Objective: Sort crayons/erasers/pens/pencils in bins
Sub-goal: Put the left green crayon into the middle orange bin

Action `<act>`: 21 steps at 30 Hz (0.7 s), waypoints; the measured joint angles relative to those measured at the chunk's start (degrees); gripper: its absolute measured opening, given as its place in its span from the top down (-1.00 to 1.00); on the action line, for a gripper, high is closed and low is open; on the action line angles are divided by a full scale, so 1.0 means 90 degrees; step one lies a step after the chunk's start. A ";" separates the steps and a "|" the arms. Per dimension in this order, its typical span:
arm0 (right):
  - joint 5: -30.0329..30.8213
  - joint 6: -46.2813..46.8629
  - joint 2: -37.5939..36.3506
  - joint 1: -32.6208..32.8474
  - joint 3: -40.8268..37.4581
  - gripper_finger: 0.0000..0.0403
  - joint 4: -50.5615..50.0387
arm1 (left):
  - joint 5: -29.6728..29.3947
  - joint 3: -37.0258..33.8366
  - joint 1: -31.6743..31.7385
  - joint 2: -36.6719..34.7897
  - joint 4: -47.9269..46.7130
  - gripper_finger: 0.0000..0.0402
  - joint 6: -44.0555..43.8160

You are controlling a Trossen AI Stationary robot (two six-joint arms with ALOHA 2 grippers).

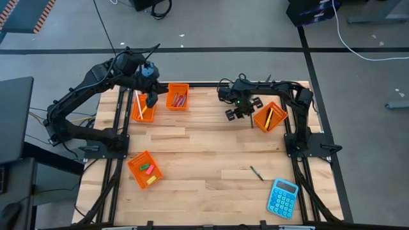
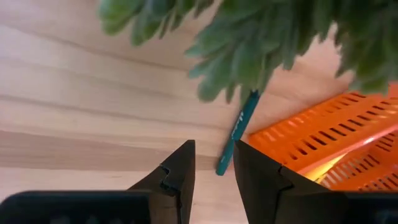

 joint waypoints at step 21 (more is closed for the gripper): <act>0.0024 -0.0519 -0.0012 -0.0078 0.0000 0.43 0.0024 | 0.0002 0.0032 0.0005 -0.0080 0.0427 0.85 -0.0602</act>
